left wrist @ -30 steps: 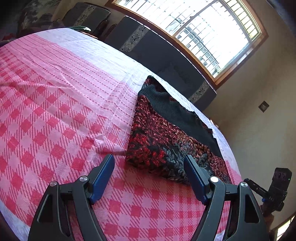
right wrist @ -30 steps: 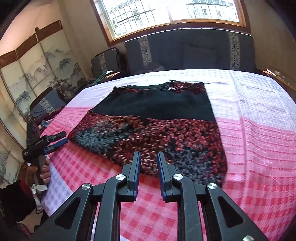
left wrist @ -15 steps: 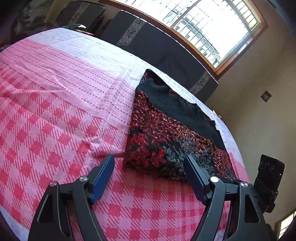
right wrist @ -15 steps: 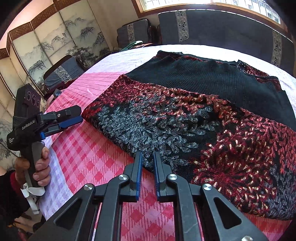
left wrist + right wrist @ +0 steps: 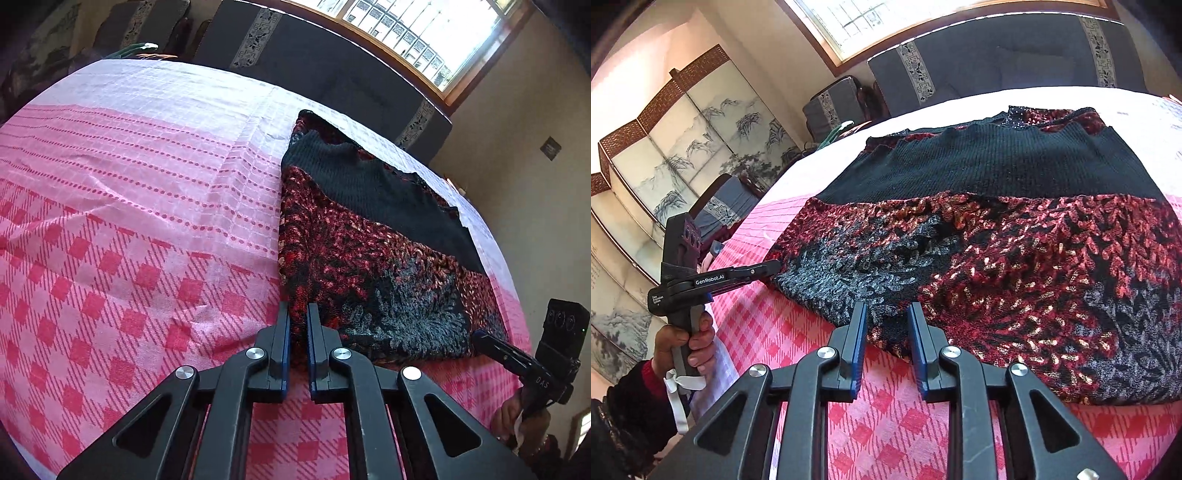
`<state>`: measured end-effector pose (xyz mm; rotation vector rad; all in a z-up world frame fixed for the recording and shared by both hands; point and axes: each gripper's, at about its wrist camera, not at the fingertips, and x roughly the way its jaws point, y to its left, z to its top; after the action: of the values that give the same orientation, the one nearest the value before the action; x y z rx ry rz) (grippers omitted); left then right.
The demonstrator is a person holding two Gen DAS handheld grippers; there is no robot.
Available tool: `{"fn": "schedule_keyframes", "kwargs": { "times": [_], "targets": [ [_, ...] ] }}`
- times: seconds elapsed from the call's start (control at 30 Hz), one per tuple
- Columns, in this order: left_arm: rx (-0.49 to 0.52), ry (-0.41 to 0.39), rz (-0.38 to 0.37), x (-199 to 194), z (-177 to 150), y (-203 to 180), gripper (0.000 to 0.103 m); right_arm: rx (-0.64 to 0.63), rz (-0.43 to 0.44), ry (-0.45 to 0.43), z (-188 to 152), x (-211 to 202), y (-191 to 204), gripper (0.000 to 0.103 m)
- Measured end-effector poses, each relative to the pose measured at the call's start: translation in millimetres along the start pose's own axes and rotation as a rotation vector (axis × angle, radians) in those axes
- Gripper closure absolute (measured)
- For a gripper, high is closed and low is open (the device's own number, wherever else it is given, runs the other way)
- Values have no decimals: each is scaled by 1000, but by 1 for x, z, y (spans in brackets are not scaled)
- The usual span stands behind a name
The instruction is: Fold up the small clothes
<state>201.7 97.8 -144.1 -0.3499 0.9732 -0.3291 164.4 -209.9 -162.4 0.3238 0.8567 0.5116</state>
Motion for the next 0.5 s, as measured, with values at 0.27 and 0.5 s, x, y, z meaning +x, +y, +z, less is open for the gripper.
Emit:
{"fn": "schedule_keyframes", "kwargs": {
  "times": [0.27, 0.5],
  "targets": [
    [65, -4, 18, -6, -4, 4, 94, 19, 9, 54, 3, 11, -4, 55],
    [-8, -70, -24, -16, -8, 15, 85, -41, -4, 63, -5, 4, 5, 48]
  ]
}}
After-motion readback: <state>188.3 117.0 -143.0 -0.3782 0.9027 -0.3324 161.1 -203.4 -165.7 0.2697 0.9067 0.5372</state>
